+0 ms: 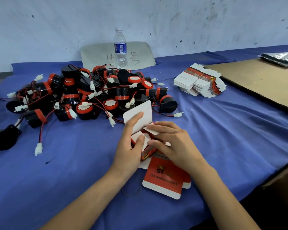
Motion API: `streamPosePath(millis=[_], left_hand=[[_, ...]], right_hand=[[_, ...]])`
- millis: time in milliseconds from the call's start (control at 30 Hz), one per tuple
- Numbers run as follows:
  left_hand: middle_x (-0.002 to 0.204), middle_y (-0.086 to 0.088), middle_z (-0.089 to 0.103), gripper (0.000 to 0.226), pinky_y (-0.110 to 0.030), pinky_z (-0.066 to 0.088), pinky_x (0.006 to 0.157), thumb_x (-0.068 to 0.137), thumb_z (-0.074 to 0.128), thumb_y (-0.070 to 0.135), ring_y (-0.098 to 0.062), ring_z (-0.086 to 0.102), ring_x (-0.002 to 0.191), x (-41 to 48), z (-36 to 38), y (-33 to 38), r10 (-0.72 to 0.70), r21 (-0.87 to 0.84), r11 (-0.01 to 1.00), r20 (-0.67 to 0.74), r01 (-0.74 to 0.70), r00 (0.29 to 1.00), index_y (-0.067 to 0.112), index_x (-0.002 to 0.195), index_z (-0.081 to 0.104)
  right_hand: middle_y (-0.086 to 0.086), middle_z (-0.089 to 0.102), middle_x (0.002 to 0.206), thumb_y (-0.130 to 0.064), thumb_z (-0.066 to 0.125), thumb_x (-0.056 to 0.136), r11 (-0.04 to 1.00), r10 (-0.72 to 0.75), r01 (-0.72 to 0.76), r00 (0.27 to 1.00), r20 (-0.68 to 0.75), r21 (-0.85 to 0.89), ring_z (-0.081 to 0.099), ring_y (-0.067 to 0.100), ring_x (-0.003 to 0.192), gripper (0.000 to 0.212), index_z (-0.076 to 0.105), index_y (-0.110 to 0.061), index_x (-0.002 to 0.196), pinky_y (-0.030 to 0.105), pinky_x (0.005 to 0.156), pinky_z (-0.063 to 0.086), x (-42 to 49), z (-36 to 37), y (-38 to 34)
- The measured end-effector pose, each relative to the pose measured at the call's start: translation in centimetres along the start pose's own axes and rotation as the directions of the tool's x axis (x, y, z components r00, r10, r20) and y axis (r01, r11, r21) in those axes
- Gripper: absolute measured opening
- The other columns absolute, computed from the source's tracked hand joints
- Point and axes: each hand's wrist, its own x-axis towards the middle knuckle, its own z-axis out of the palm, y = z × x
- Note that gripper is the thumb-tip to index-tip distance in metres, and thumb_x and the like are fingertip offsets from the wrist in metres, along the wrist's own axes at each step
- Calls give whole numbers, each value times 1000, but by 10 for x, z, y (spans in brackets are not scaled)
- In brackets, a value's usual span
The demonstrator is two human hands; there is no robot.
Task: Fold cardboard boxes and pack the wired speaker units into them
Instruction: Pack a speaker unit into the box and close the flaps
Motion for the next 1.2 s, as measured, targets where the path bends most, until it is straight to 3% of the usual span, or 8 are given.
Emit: streamPosePath(millis=[133,333,433,567,667,767,833,1200], left_hand=[[125,-1,56,45,-2,32,92,96,44,-6,15,45,112,0,-1,-1,31,146,989,-17,-28,999,29,118,63],[113,-7,57,33,-3,38,78,97,47,2,14,51,92,3,-3,-6,-29,199,980,-22,33,999,26,105,69],[115,-2,60,26,-5,37,85,99,47,14,11,50,103,2,-6,-6,-32,182,983,55,22,998,26,106,68],[122,18,55,25,-11,34,99,83,57,47,8,43,119,-5,-3,-4,50,246,961,297,-127,953,46,108,56],[140,17,40,43,-29,33,110,77,71,56,6,32,133,-5,-4,-5,63,280,946,340,-165,938,50,116,54],[159,10,9,48,-56,27,113,85,62,42,-7,11,147,-3,-5,-3,87,279,939,370,-200,925,41,131,49],[159,10,4,48,-61,22,113,89,56,38,-13,8,149,-1,-5,-2,121,296,924,378,-244,918,36,135,43],[159,-6,17,37,-14,23,112,95,56,20,9,7,143,2,-6,-10,190,307,900,361,-309,913,35,129,52]], right_hand=[[4,74,97,-20,71,79,999,-36,32,979,-200,-24,69,19,94,22,72,-1,67,33,82,53,0,4,-1],[-3,70,82,-24,68,84,932,191,-140,974,-124,335,68,18,82,19,50,-30,80,33,73,53,-2,0,-2],[-11,64,99,-24,61,87,824,283,-176,951,-122,539,62,10,95,15,54,-20,100,24,81,48,-2,-1,-3],[-16,49,140,-42,51,90,739,292,-161,952,-96,654,44,8,131,43,49,-34,133,22,103,40,0,-6,-2],[10,69,108,-41,51,91,581,362,-176,930,-58,795,63,24,106,31,67,-18,103,33,90,49,2,-13,-4],[6,72,83,-34,61,84,625,365,-185,928,-75,758,67,18,83,22,67,-16,71,26,76,51,5,-20,-4],[4,73,82,-29,67,81,681,310,-189,950,-45,707,66,13,77,15,68,-17,70,21,71,50,5,-23,-4],[-13,74,95,-29,64,86,823,234,-201,972,6,531,68,6,94,13,73,-36,92,19,83,50,2,-23,-9]])
